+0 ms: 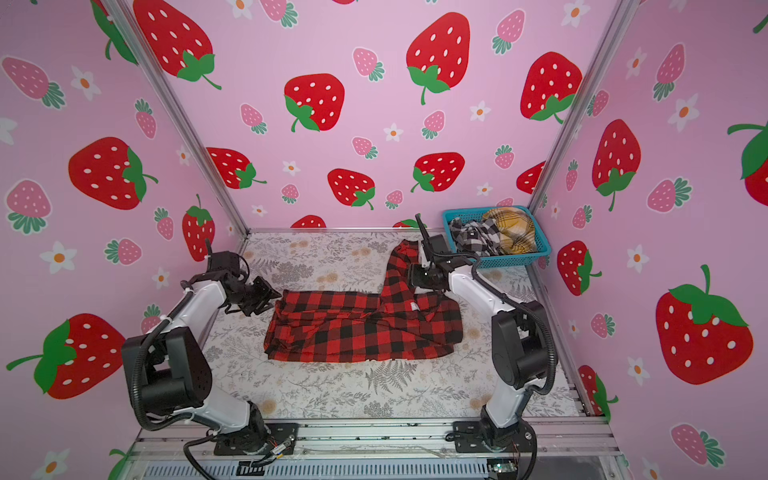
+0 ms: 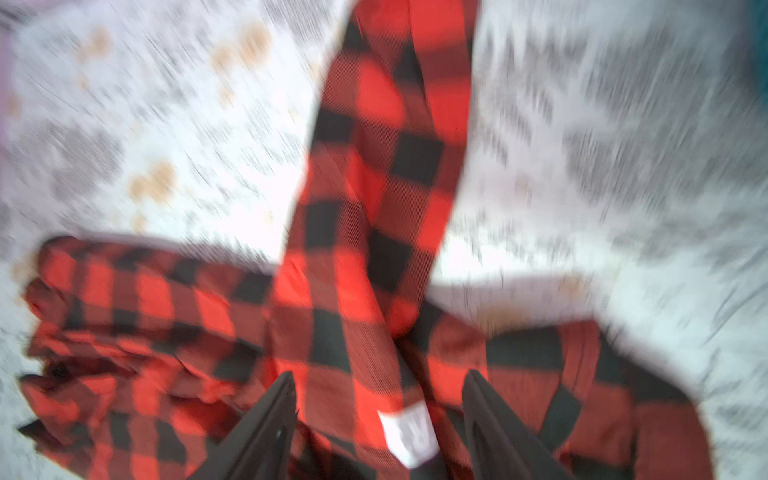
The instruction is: Fold and stack the long sleeve shirts
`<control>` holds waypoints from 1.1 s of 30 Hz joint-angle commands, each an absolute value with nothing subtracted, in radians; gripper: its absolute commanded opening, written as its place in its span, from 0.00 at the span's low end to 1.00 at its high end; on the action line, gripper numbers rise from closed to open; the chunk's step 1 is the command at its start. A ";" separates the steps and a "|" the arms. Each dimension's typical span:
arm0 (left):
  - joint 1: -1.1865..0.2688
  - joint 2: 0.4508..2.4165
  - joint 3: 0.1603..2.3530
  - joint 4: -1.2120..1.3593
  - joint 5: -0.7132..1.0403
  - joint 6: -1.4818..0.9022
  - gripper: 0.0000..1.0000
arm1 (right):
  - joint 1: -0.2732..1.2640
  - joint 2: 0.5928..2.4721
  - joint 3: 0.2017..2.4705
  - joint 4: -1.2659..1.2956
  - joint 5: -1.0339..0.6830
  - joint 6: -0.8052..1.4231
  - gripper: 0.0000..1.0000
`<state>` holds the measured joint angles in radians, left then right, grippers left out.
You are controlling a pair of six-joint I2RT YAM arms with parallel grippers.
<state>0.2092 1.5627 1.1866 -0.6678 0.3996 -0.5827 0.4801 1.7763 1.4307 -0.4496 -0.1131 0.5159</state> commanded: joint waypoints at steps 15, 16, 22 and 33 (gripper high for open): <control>0.112 1.782 1.191 -0.645 0.339 -0.593 0.19 | 0.414 2.428 2.224 -0.733 -0.009 0.482 0.56; 0.112 1.786 1.179 -0.644 0.334 -0.589 0.18 | 0.411 2.452 2.243 -0.733 -0.012 0.482 0.55; 0.112 1.793 1.133 -0.640 0.325 -0.564 0.15 | 0.410 2.555 2.303 -0.708 0.012 0.453 0.52; 0.113 1.819 1.116 -0.647 0.298 -0.530 0.12 | 0.408 2.625 2.329 -0.702 0.037 0.407 0.08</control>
<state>0.1104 1.7985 1.1244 -0.6285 0.3210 -0.5472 0.4149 2.5916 2.3184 -0.6727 0.0280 0.4339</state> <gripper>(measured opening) 0.122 0.098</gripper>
